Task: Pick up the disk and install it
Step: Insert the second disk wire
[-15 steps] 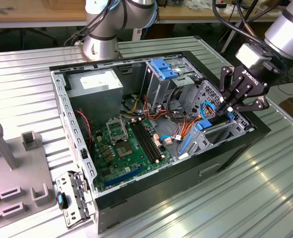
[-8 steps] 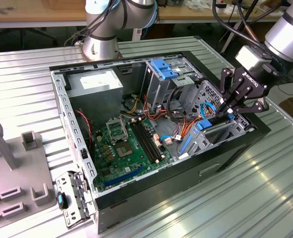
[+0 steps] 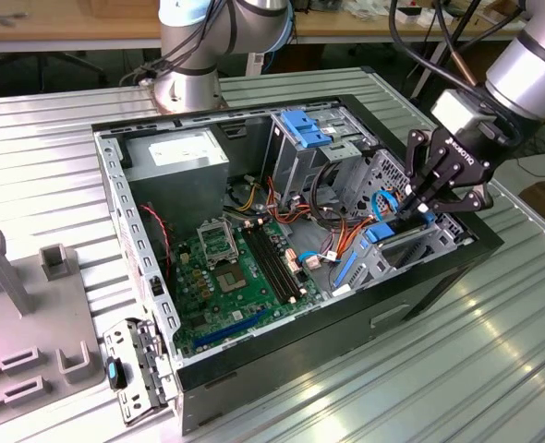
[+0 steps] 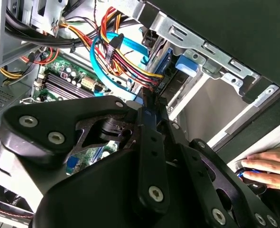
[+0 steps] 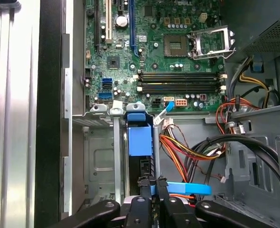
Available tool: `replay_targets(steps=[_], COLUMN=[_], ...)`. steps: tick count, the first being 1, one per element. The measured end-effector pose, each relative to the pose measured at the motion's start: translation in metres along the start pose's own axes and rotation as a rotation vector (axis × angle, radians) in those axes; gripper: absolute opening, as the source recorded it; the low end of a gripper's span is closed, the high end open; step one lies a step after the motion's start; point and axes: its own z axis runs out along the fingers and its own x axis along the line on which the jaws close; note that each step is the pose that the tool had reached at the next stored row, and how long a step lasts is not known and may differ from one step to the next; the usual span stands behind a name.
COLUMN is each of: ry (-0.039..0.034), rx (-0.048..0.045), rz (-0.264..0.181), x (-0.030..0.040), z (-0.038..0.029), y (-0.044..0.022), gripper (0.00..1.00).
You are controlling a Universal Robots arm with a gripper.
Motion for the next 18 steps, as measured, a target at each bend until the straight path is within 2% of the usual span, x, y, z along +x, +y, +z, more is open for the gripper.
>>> replay_targets(steps=[5, 11, 13, 15, 18], ry=[-0.0003, -0.0004, 0.0019, 0.0088, 0.0109], rx=[0.0, 0.0, -0.0002, -0.0008, -0.0012], rz=[-0.001, -0.002, -0.005, -0.017, -0.024], x=[-0.0001, -0.0004, -0.0004, -0.0004, -0.0004], z=[0.0019, -0.003, -0.0031, -0.0032, -0.0027], y=[-0.0015, -0.0008, -0.0008, -0.0008, -0.0009], gripper=[0.16, 0.16, 0.16, 0.16, 0.16])
